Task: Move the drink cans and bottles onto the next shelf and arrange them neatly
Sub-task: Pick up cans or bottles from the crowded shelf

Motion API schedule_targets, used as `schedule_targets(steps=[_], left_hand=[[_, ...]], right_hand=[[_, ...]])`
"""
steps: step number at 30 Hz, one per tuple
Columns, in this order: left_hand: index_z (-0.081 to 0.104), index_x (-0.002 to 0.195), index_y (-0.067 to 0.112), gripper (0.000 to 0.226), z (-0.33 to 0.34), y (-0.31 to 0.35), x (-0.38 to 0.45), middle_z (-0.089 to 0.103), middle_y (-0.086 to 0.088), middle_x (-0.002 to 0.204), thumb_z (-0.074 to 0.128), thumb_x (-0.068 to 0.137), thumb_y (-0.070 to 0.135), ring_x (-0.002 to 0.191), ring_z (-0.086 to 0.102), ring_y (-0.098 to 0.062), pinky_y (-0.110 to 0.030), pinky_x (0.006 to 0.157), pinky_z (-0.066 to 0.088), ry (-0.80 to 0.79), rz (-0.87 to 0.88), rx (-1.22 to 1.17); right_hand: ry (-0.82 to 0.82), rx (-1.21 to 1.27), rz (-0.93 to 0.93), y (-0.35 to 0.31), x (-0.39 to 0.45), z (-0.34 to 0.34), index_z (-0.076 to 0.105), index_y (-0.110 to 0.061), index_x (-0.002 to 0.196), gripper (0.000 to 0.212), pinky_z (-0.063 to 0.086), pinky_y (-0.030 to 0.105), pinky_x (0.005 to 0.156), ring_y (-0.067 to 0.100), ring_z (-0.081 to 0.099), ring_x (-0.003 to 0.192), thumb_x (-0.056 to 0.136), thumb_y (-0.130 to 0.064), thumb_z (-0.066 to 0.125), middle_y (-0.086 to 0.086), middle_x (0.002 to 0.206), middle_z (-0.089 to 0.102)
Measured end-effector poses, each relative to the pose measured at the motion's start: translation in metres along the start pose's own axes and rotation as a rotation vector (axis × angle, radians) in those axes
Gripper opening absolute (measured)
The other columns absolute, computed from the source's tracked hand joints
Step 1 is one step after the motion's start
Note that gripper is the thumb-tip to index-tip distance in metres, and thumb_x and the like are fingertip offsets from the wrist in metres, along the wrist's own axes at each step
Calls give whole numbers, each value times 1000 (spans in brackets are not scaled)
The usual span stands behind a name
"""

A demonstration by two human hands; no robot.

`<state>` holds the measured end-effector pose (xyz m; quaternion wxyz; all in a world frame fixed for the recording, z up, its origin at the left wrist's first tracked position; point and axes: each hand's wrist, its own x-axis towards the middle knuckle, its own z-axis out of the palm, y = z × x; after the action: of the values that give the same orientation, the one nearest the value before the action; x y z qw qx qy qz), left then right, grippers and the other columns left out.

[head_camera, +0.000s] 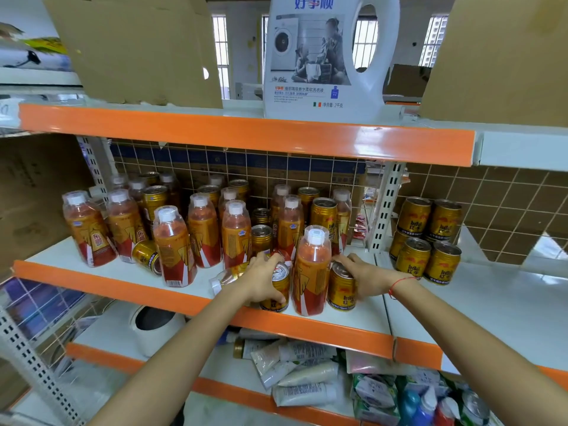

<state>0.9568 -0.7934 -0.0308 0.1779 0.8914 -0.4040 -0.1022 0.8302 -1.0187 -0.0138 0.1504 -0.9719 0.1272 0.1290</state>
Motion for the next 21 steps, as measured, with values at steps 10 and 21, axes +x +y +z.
schedule_targets(steps=[10,21], left_hand=[[25,144,23,96,0,-1,-7,31,-8,141,84,69,27,133,32,-26,-38,109,34,-6,-39,-66],[37,139,23,83,6,8,-12,41,-10,131,82,70,29,125,40,-28,-36,103,39,136,-88,-120]], right_hand=[[10,6,-24,13,-1,-16,27,-25,144,85,37,36,107,23,41,128,75,-6,72,6,142,40],[253,-40,25,-9,-4,17,29,-18,138,91,45,40,95,36,45,119,66,-30,83,15,133,33]])
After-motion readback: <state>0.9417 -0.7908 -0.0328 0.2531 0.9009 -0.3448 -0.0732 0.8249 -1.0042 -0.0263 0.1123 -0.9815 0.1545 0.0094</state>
